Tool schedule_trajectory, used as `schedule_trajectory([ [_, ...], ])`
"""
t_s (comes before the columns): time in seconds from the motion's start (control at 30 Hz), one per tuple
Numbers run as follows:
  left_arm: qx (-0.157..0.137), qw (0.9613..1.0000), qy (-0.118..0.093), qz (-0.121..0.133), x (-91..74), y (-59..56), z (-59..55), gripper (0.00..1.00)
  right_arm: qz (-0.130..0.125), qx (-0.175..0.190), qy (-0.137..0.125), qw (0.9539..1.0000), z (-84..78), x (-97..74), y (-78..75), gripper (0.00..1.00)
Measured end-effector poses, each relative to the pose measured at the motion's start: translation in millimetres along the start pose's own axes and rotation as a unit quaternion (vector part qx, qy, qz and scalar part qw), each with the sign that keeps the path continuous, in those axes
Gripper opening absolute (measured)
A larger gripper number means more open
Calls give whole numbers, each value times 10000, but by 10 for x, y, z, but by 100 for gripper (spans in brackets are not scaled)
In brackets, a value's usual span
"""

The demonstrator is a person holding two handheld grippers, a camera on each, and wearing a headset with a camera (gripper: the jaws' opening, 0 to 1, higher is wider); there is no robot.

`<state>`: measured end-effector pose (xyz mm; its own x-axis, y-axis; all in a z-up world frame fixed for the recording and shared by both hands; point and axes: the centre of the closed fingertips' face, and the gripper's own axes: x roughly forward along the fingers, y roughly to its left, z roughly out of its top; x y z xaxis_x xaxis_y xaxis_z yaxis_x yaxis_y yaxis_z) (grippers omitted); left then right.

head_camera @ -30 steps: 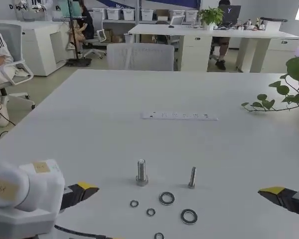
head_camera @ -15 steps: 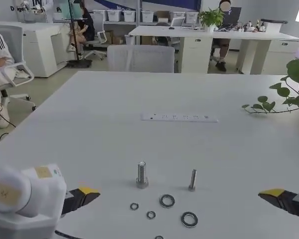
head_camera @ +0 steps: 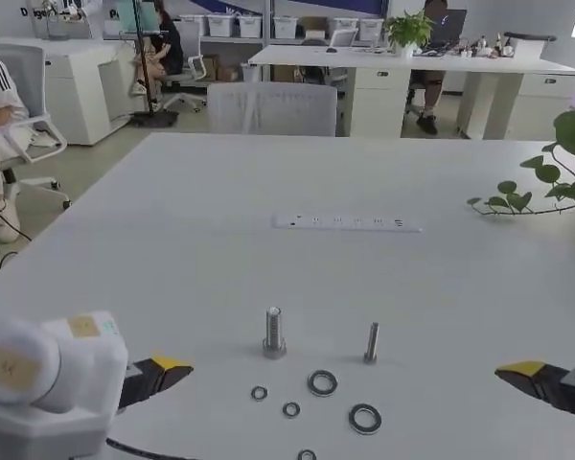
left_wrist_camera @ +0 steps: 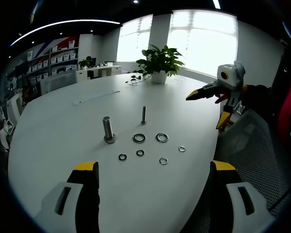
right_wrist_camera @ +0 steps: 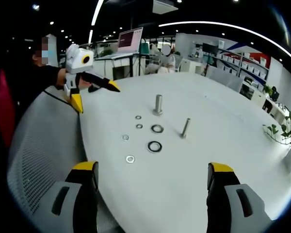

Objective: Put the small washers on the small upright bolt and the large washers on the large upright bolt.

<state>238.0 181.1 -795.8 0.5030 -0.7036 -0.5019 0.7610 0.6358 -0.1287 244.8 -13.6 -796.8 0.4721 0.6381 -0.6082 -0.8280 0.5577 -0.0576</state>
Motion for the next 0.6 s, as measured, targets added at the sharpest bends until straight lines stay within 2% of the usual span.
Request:
schedule_trajectory([
  [0.6,16,10000,-18,-15,5,2,10,94,-17,-27,66,10000,-12,-1,8,93],
])
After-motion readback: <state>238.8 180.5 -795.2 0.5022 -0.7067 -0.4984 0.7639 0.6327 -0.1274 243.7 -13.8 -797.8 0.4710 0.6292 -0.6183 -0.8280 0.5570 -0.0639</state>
